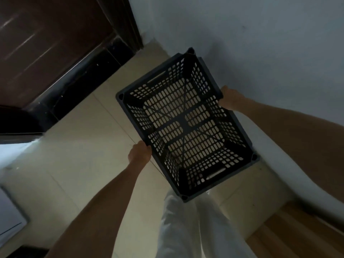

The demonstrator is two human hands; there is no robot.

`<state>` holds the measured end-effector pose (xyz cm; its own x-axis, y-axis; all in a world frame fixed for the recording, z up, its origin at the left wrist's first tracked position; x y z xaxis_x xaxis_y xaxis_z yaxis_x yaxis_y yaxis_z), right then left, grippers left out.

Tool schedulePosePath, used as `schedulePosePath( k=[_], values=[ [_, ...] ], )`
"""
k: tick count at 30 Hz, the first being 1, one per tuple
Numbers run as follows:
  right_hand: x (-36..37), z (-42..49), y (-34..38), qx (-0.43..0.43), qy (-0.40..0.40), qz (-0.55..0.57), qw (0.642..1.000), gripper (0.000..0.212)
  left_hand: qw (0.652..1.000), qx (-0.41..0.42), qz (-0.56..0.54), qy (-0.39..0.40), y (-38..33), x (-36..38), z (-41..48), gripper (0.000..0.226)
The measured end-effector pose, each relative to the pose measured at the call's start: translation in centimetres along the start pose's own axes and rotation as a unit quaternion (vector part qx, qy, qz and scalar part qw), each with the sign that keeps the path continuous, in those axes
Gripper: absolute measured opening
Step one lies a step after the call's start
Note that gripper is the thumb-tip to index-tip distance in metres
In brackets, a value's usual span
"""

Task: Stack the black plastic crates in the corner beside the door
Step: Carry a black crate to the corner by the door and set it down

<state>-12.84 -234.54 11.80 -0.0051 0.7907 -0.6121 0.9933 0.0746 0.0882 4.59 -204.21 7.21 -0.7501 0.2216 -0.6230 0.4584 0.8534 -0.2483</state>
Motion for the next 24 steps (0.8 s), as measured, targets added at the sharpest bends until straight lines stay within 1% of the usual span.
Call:
schedulePosePath(
  k=[3,6,9,12,17,21,24],
  values=[
    [1.8,4.9,1.0,0.023,0.02,0.023,0.999,0.055,1.0,0.002,0.001,0.01,0.5,1.8,4.5,0.037],
    [3.9,9.1,1.5,0.037,0.018,0.043,0.998,0.054,1.0,0.001,0.005,0.028,0.7,3.6,8.2,0.039],
    [5.1,11.7,1.6,0.061,0.022,0.048,0.997,0.056,0.999,-0.002,0.0,0.04,0.8,5.3,10.5,0.039],
    [5.5,13.7,1.7,0.076,0.025,0.067,0.995,0.053,0.999,-0.002,-0.003,0.045,0.6,6.4,12.3,0.038],
    [6.6,15.8,1.9,0.091,0.008,0.079,0.993,0.054,0.998,-0.004,0.008,0.057,0.3,7.9,14.4,0.041],
    [7.6,16.8,1.9,0.091,0.007,0.072,0.993,0.051,0.998,-0.017,-0.001,0.058,0.4,8.8,14.4,0.041],
    [8.6,17.1,2.0,0.095,0.0,0.081,0.992,0.046,0.997,-0.023,0.002,0.079,0.7,9.1,14.1,0.04]
  ],
)
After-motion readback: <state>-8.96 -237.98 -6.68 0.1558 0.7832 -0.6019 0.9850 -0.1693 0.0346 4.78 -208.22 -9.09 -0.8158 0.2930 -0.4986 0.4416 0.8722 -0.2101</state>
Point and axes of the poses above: each hand's wrist, its own z-axis towards the middle knuckle, its own x-axis out of the palm, y = z × x, the point moved 1 cm from there along z, towards the middle knuckle, and after that the axes turned 11 degrees about x, right-handed, at the moved point
